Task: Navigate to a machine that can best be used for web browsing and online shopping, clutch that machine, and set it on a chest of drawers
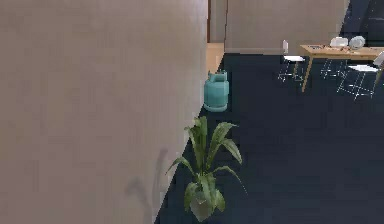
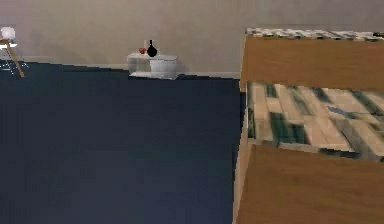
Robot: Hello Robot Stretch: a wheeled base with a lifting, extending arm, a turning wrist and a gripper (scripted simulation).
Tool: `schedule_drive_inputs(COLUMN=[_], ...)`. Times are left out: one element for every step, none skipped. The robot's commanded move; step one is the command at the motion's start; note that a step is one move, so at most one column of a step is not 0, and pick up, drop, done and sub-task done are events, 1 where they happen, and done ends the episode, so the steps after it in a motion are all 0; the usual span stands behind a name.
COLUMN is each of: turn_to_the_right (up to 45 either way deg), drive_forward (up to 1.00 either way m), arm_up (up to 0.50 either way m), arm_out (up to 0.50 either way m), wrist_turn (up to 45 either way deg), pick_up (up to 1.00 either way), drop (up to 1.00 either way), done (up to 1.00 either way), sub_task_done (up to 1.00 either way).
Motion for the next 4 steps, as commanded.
schedule_drive_inputs(turn_to_the_right=[27.0,0.0,18.0,0.0], drive_forward=[0.00,0.05,0.00,1.00], arm_up=[0.00,0.00,0.00,0.00], arm_out=[0.00,0.00,0.00,0.00], wrist_turn=[0.0,0.0,0.0,0.0], pick_up=[0.00,0.00,0.00,0.00], drop=[0.00,0.00,0.00,0.00], done=[0.00,0.00,0.00,0.00], sub_task_done=[0.00,0.00,0.00,0.00])
